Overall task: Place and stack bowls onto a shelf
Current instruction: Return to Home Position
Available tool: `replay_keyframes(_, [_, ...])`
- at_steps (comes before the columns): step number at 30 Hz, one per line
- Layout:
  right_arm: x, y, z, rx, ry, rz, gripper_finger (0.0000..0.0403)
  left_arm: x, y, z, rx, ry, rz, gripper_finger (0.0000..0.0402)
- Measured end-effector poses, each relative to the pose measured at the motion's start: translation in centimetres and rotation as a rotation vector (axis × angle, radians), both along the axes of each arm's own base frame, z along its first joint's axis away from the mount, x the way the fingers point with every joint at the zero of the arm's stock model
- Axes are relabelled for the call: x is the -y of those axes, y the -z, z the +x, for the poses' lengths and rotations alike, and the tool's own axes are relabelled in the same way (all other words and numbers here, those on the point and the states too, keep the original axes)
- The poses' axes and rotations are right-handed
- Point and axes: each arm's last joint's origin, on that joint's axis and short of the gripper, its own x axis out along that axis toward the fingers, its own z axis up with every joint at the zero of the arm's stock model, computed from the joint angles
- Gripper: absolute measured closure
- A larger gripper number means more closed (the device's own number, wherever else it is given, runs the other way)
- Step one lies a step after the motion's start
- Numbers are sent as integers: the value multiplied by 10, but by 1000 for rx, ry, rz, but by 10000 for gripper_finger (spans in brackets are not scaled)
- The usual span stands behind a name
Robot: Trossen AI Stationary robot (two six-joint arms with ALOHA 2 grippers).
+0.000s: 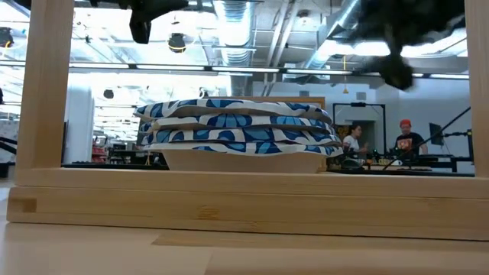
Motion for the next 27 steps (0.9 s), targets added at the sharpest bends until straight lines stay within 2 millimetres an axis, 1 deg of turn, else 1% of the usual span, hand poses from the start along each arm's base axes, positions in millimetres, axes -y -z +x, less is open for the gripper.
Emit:
replay_keyframes(4, [10, -28, 11, 283, -9, -149, 146, 1, -4, -4, 20, 31, 8, 253])
replay_keyframes(6, [15, -34, 13, 343, -8, -219, 153, 1, -6, -7, 32, 36, 18, 253])
replay_keyframes(11, [21, -35, 14, 337, -10, -308, 183, 0, -8, -18, 7, 65, 47, 260])
replay_keyframes(14, [22, -35, 14, 338, -20, -338, 218, 1, -9, -28, -11, 114, 89, 290])
replay_keyframes(16, [21, -36, 14, 347, -19, -338, 257, 1, -10, -36, -25, 130, 131, 327])
replay_keyframes(18, [21, -37, 14, 360, -21, -339, 310, 0, -10, -45, -40, 134, 165, 372])
replay_keyframes(19, [21, -38, 14, 364, -21, -342, 340, 0, -10, -50, -49, 134, 175, 386])
replay_keyframes(20, [21, -38, 14, 366, -24, -350, 369, 0, -10, -54, -56, 133, 183, 392])
replay_keyframes(21, [21, -39, 14, 369, -30, -368, 382, -1, -10, -58, -49, 132, 189, 394])
replay_keyframes(23, [21, -39, 14, 372, -41, -394, 382, -1, -4, -67, -26, 130, 204, 399])
replay_keyframes(27, [21, -39, 14, 363, -61, -441, 375, -2, 17, -81, 48, 128, 206, 401])
